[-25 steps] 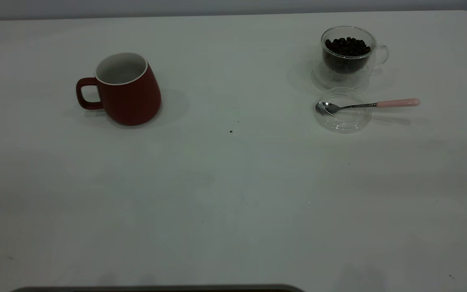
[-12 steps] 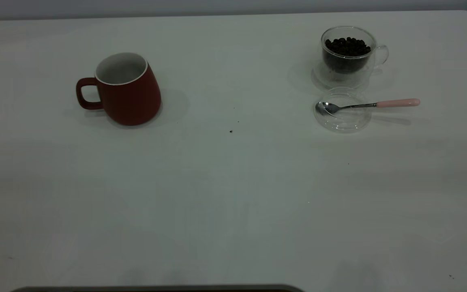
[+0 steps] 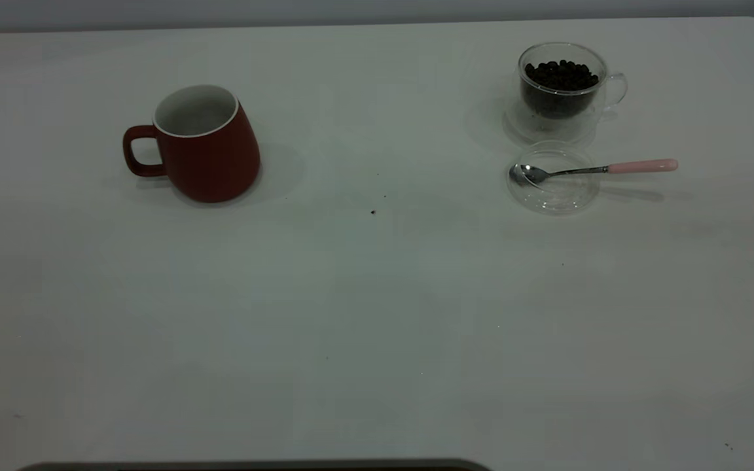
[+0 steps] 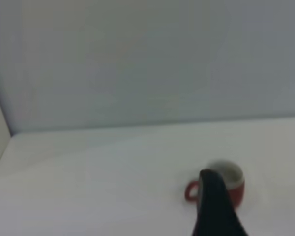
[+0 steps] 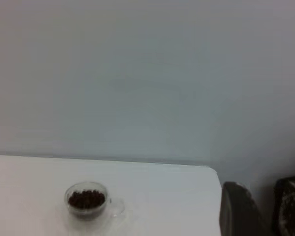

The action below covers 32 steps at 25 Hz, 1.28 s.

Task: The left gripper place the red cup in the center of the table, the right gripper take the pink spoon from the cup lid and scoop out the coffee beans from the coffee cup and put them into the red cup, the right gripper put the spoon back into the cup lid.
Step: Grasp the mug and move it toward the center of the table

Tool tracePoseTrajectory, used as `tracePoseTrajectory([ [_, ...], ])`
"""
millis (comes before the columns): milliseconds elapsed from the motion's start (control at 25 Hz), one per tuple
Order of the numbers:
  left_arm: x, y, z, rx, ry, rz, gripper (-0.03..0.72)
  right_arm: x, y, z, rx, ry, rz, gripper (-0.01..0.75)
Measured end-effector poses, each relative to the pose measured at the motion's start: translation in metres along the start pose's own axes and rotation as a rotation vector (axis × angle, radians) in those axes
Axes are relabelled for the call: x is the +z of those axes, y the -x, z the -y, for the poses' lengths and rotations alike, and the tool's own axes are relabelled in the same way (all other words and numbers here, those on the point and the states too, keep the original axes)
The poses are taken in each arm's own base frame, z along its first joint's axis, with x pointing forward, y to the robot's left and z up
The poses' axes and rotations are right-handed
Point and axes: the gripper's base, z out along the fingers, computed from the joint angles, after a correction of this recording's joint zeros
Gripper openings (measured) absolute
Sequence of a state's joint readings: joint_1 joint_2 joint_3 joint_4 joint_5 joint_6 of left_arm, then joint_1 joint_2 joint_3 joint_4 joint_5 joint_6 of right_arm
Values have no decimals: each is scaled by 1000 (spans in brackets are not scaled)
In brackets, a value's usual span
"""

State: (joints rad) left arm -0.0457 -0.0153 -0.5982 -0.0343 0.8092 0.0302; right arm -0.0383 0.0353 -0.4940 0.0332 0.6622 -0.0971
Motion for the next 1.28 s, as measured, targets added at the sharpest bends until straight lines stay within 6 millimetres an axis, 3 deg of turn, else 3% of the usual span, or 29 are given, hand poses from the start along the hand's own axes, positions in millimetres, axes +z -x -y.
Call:
tracePoseTrajectory([
  [160, -17, -6, 1, -2, -5, -157, 491, -22, 1, -1, 0, 25, -188, 239],
  [320, -21, -16, 1, -2, -10, -279, 491, -28, -9, -3, 4, 43, -317, 239],
  [840, 1, -40, 1, -3, -9, -391, 491, -12, -44, -5, 8, 59, -490, 239],
  [1280, 14, -55, 1, -1, -8, -445, 491, -8, -47, -6, 10, 58, -481, 239],
])
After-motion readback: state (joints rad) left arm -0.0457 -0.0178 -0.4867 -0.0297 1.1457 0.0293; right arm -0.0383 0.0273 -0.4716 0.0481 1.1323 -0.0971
